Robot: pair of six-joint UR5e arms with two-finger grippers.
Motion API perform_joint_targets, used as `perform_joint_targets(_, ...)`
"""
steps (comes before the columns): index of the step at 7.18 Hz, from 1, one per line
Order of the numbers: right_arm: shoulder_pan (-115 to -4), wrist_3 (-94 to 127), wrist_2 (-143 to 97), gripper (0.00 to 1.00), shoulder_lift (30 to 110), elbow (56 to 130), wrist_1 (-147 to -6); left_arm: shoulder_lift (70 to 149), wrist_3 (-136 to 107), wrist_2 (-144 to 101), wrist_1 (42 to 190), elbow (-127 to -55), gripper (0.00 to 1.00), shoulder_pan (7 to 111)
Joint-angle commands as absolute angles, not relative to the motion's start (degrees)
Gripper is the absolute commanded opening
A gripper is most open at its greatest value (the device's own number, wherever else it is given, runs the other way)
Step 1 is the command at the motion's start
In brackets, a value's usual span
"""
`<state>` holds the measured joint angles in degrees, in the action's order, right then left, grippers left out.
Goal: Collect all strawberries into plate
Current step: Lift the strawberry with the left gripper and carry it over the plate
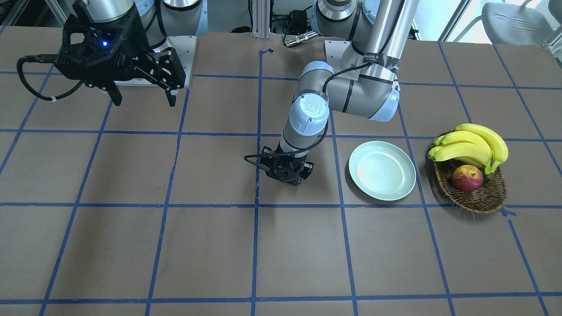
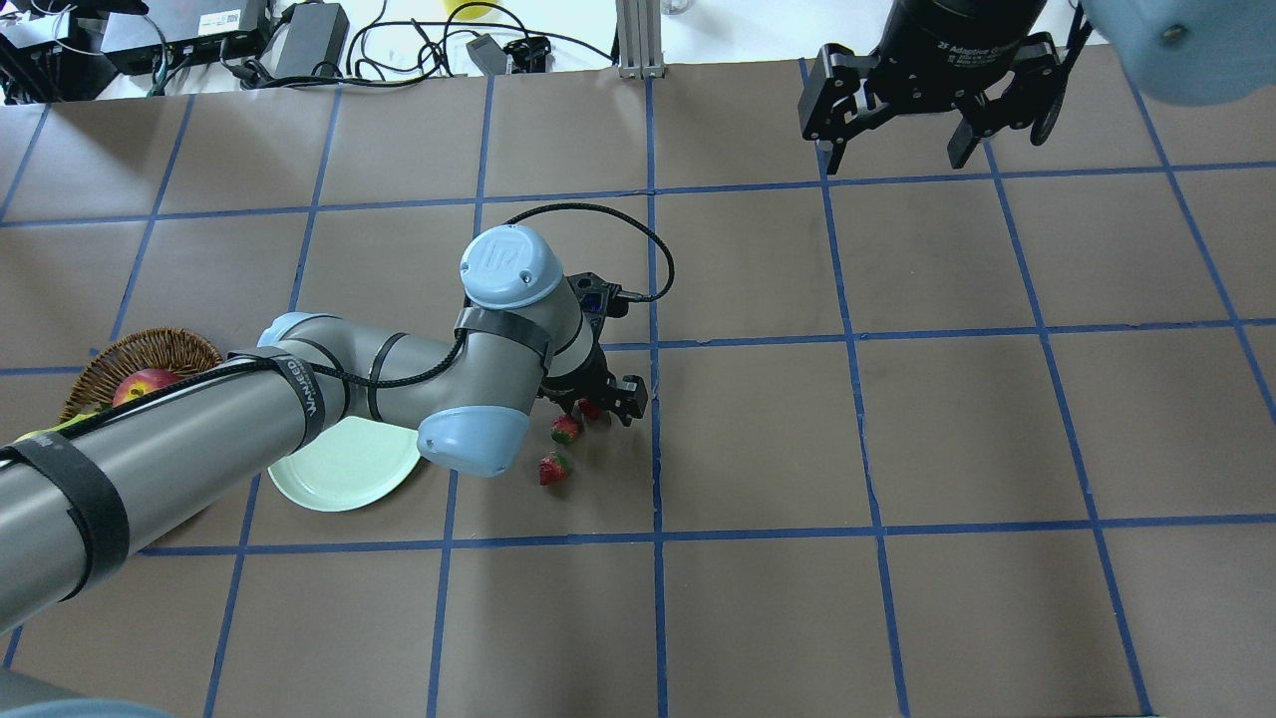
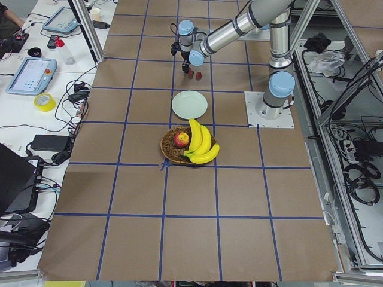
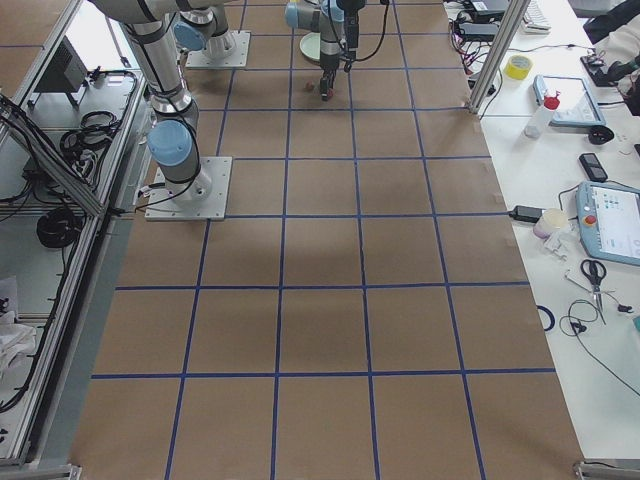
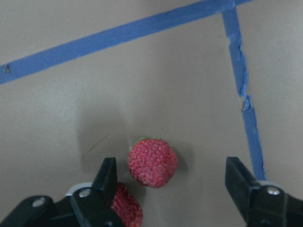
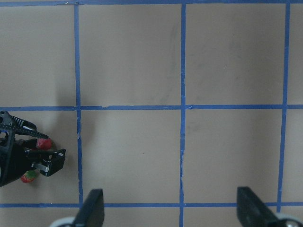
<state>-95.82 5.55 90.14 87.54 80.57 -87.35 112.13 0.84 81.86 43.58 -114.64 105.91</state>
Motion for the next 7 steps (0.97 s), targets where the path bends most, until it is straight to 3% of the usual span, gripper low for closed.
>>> perform_joint_targets(1,-95.80,5.62,90.09,1.00,87.54,80.51,-87.36,112.06,0.27,81.57,43.77,-114.70,0.00,105.91)
perform_joint_targets(5,-95.71,5.54,90.18,1.00,87.54,80.51,-87.45,108.82,-0.09,82.26,46.04,-114.17,0.00,104.69)
perform_joint_targets(7,-95.28,5.62,90.35,1.00,87.45,80.60,-87.63,104.96,0.96,82.09,55.14,-111.29,0.00,98.82)
